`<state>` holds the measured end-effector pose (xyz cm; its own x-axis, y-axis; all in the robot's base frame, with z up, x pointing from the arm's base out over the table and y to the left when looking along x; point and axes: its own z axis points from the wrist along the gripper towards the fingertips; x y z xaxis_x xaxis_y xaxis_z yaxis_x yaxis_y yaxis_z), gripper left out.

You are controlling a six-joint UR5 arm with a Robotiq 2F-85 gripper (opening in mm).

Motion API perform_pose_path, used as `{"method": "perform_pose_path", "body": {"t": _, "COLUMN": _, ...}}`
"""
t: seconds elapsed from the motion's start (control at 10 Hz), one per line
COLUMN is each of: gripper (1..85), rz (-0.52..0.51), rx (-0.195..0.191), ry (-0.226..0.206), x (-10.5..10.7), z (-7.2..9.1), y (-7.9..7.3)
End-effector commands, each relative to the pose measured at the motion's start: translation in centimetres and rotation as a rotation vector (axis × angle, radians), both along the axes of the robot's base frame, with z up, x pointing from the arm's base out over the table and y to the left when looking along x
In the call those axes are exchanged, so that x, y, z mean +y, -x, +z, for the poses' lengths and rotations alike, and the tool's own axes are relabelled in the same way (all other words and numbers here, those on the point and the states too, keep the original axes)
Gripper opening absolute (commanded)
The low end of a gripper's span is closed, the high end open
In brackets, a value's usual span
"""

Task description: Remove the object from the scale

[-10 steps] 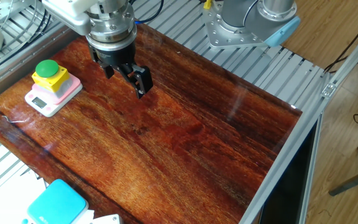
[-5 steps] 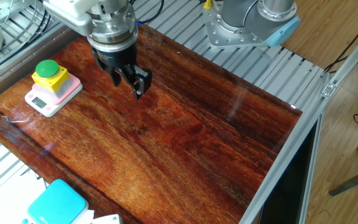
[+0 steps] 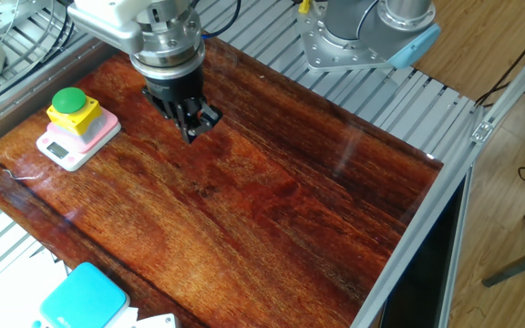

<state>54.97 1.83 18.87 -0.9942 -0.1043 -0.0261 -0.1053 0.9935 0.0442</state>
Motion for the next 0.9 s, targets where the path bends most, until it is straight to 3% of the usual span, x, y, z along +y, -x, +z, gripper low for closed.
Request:
{"method": "perform_pose_path", "body": {"t": 0.0, "gripper": 1.0, "rz": 0.016, "rx": 0.053, "ry": 0.037, "x": -0.6, "z": 0.3, "y": 1.4}}
{"method": "perform_pose_path", "body": {"t": 0.2, "gripper": 1.0, "rz": -0.008, "rx": 0.098, "ry": 0.02, "x": -0.2, "z": 0.3, "y": 2.6}}
{"method": "perform_pose_path", "body": {"t": 0.4, "gripper": 1.0, "rz": -0.01, "rx": 0.095, "ry": -0.006, "x": 0.1, "z": -0.1, "y": 2.9}}
{"method": "perform_pose_path", "body": {"t": 0.8, "gripper": 1.0, "rz": -0.011, "rx": 0.092, "ry": -0.018, "x": 0.4, "z": -0.1, "y": 2.9}}
